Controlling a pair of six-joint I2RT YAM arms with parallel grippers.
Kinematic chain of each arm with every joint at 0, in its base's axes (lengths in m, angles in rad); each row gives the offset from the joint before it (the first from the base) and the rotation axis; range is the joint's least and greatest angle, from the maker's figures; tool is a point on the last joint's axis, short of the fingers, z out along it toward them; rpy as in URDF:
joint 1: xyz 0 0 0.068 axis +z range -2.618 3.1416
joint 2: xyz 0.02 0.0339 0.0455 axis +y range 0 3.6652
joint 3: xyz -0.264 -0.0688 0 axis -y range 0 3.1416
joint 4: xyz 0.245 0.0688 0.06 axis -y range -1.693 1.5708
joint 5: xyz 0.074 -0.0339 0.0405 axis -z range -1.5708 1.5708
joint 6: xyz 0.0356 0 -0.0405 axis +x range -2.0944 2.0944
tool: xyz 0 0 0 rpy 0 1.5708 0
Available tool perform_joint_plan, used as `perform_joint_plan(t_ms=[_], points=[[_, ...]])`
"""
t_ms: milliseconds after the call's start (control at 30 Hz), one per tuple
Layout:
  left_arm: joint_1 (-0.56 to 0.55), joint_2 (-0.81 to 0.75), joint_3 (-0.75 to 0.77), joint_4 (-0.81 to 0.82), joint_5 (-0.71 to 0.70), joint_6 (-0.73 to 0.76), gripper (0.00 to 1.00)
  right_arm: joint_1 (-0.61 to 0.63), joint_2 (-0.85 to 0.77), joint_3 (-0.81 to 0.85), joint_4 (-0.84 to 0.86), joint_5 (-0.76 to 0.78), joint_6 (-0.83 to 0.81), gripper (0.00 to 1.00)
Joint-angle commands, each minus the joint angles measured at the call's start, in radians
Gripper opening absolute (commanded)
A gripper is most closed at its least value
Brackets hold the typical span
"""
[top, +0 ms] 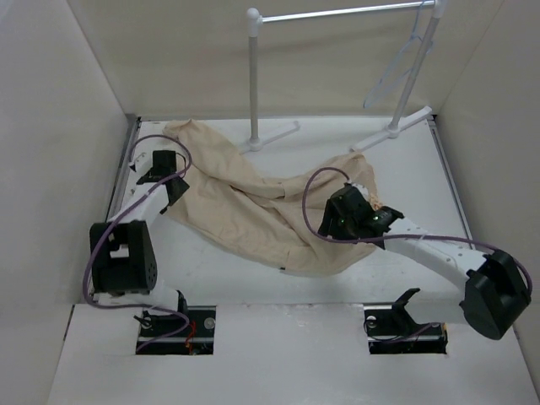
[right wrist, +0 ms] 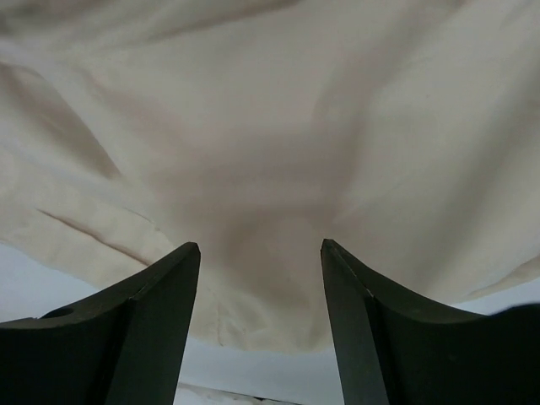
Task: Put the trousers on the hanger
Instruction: Flatten out the trousers at the center of the board.
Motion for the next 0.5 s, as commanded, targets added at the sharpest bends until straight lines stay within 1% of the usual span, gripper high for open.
perform_joint_plan(t_ms=[0, 33, 67, 100, 133, 200, 233, 267, 333, 400, 467], points=[[0.009, 0.102, -0.01, 0.028, 0.05, -0.04, 0.6, 0.055, 0.046, -0.032, 0.068, 0.035, 0.003, 0.66], [0.011, 0.131, -0.005, 0.037, 0.05, -0.042, 0.6, 0.067, 0.057, -0.043, 0.074, 0.044, 0.009, 0.66], [0.02, 0.159, -0.002, 0.04, 0.05, -0.04, 0.56, 0.075, 0.069, -0.053, 0.082, 0.053, 0.014, 0.66], [0.034, 0.179, -0.003, 0.037, 0.049, -0.043, 0.47, 0.083, 0.085, -0.063, 0.088, 0.059, 0.016, 0.64], [0.05, 0.191, -0.013, 0.028, 0.052, -0.057, 0.37, 0.088, 0.105, -0.067, 0.088, 0.064, 0.019, 0.6], [0.086, 0.179, -0.055, 0.004, 0.057, -0.085, 0.2, 0.095, 0.14, -0.081, 0.08, 0.072, 0.032, 0.48], [0.104, 0.156, -0.086, -0.015, 0.051, -0.1, 0.15, 0.1, 0.149, -0.093, 0.076, 0.066, 0.046, 0.37], [0.127, 0.121, -0.121, -0.033, 0.047, -0.111, 0.11, 0.104, 0.152, -0.11, 0.071, 0.058, 0.063, 0.3], [0.173, 0.023, -0.206, -0.056, 0.043, -0.121, 0.08, 0.12, 0.142, -0.145, 0.059, 0.043, 0.097, 0.23], [0.228, -0.093, -0.288, -0.09, 0.05, -0.128, 0.06, 0.149, 0.113, -0.194, 0.05, 0.012, 0.135, 0.19], [0.283, -0.228, -0.35, -0.166, 0.057, -0.137, 0.04, 0.193, 0.068, -0.242, 0.024, -0.034, 0.183, 0.15]])
